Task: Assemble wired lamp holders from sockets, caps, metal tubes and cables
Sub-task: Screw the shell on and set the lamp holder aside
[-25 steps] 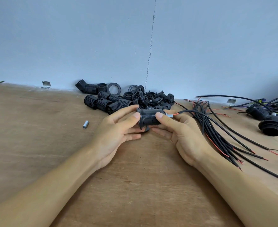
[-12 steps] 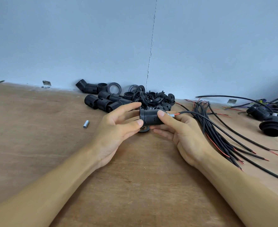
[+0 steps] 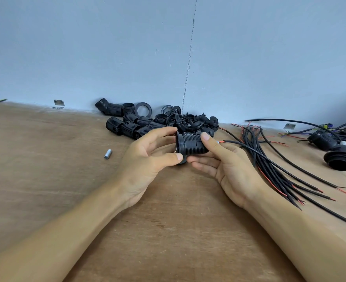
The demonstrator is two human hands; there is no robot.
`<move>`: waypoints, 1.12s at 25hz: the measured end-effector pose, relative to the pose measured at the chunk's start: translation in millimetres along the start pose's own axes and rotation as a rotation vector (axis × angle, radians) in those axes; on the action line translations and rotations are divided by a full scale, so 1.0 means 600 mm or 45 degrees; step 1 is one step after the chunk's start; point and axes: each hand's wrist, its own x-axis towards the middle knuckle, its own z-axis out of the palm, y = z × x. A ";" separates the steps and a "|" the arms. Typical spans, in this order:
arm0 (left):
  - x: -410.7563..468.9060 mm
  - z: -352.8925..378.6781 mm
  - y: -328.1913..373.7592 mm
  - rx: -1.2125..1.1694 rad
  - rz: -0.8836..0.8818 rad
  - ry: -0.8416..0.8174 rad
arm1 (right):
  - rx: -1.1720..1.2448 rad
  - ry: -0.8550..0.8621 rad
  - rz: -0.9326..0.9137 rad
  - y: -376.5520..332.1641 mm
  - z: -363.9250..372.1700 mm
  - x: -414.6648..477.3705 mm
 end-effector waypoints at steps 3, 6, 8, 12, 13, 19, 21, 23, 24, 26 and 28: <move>-0.002 0.000 0.001 0.054 0.012 -0.031 | -0.043 0.016 0.025 -0.003 0.001 -0.002; -0.003 0.004 0.003 0.099 0.003 -0.049 | -0.065 0.051 0.042 -0.004 0.002 -0.002; -0.003 0.006 0.006 0.038 0.003 -0.063 | -0.064 0.058 0.029 -0.004 0.003 -0.002; 0.001 0.001 0.008 -0.145 0.013 -0.060 | -0.112 0.018 0.030 -0.003 0.006 -0.003; 0.001 0.001 0.008 -0.142 0.018 -0.045 | -0.116 0.012 0.034 -0.003 0.006 -0.003; 0.003 -0.004 0.007 0.027 -0.048 0.034 | -0.070 0.007 0.032 -0.005 0.000 -0.003; 0.001 -0.007 0.008 0.054 -0.108 -0.036 | -0.084 0.017 0.017 -0.005 0.000 -0.003; 0.000 -0.005 0.009 0.026 -0.104 -0.053 | -0.108 0.034 0.014 -0.004 0.002 -0.003; 0.000 -0.003 0.012 -0.003 -0.088 -0.048 | -0.118 0.043 0.015 -0.004 0.002 -0.003; 0.003 -0.001 0.017 -0.096 -0.061 -0.040 | -0.126 0.055 0.020 -0.003 0.002 -0.002; 0.006 -0.005 0.027 -0.253 -0.051 -0.048 | -0.129 0.063 0.016 -0.002 0.002 -0.001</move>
